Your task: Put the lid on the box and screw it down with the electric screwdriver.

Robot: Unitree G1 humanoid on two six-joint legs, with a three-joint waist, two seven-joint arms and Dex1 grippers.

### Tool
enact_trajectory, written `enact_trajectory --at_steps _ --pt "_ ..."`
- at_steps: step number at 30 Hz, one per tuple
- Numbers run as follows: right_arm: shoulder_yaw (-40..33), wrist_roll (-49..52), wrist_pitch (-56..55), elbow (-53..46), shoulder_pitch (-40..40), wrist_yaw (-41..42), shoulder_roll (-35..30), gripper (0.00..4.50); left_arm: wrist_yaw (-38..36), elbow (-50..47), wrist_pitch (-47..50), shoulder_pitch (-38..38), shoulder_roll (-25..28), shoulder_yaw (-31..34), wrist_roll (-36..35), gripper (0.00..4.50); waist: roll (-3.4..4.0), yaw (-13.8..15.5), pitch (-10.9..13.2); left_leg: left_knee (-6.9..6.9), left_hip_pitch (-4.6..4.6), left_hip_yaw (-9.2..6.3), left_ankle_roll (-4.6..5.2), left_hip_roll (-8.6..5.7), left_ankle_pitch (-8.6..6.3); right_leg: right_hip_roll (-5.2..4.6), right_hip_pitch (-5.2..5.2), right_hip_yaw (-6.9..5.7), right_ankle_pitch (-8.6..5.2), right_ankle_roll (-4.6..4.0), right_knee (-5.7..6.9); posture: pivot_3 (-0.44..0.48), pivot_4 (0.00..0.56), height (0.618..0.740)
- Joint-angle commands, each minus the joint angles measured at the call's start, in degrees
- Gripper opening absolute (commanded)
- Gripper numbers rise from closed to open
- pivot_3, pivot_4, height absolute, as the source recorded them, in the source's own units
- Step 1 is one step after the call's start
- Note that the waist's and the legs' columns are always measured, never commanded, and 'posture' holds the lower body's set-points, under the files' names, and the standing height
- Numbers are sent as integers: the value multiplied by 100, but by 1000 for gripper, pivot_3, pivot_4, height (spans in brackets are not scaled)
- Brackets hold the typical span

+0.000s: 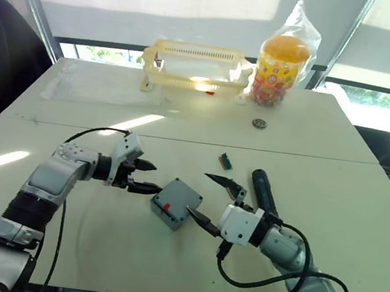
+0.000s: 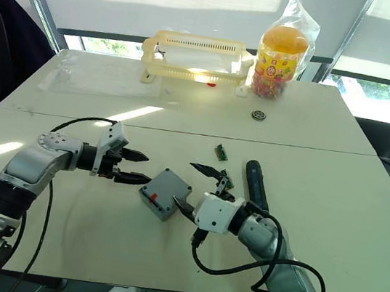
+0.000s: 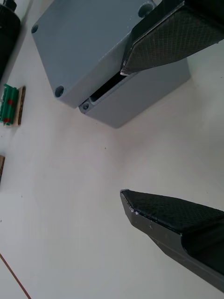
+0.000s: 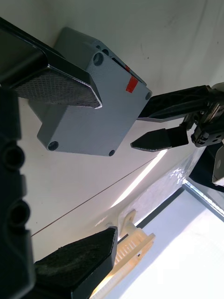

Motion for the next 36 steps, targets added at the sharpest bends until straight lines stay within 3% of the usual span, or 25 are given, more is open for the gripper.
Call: enact_trajectory --at_steps 1,15,36 --pt "-184 78 -136 -91 46 -31 -108 4444 17 82 -172 -175 85 179 18 4037 0 6 0 0 0 0 0 0 0 0 0 0 0 0 0 0 150 740" --pt "-370 55 -305 -22 462 -101 -389 4444 -47 237 -289 -324 68 118 18 4037 0 -3 0 -2 -1 1 0 0 0 1 -2 0 0 0 0 0 150 740" --pt "-9 -80 -285 256 -14 -160 0 4444 -43 -46 -148 -254 -65 67 -33 4037 0 -1 0 -1 -2 1 0 0 0 0 -1 0 0 0 -1 0 150 740"
